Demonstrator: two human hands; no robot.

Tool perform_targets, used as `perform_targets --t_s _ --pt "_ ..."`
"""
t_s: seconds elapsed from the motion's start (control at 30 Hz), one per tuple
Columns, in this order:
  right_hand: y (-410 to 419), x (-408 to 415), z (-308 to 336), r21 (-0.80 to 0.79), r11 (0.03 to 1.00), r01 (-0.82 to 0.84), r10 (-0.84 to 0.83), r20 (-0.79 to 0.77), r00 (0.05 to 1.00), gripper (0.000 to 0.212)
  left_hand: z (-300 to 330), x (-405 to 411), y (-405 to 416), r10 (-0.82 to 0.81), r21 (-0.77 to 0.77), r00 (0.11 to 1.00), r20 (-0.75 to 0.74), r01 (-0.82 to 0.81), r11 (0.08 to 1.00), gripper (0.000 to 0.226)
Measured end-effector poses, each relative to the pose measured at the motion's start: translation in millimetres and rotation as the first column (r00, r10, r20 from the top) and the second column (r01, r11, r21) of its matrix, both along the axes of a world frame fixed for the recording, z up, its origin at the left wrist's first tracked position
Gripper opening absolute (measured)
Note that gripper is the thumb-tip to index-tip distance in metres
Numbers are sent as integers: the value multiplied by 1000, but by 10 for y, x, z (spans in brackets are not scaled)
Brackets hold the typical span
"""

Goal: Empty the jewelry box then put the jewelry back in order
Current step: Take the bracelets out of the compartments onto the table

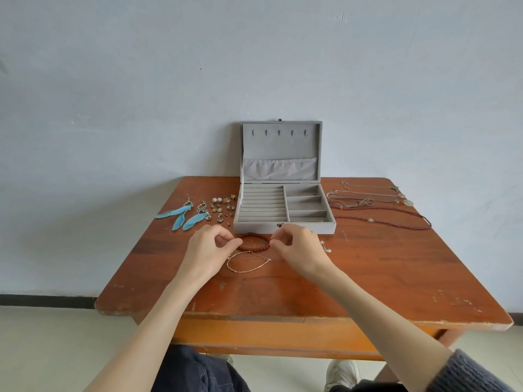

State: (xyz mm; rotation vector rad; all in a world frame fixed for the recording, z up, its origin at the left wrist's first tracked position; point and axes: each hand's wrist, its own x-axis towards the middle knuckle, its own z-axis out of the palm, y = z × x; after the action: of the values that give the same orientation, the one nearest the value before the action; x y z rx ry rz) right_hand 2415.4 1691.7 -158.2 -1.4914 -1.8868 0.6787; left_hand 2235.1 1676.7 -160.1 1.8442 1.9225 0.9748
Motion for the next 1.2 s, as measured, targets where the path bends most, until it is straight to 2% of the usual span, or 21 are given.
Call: perform_targets --t_s 0.13,0.4,0.63,0.73,0.9,1.07,1.2 --pt "116 265 141 41 998 43 -42 -26 999 14 147 193 137 -128 29 992 -9 128 991 10" --pt "555 797 173 61 987 146 -151 81 985 15 299 674 611 -338 -45 935 -107 335 941 11" --pt "890 859 0 61 980 191 -199 182 963 13 277 869 1003 -375 -128 912 -165 357 925 12" --pt "941 830 -90 14 977 215 -215 122 969 12 248 978 1105 -390 -124 899 -202 371 920 11" --pt "921 858 -144 22 981 191 -192 64 979 10 203 1157 1186 -397 -154 815 -423 366 918 14" --pt "927 907 -141 25 990 140 -141 35 989 10 166 1190 1214 -415 -208 786 -459 359 910 16" --pt "925 918 -111 -20 993 115 -115 14 993 14 242 1209 1214 -503 -307 706 -499 399 864 17"
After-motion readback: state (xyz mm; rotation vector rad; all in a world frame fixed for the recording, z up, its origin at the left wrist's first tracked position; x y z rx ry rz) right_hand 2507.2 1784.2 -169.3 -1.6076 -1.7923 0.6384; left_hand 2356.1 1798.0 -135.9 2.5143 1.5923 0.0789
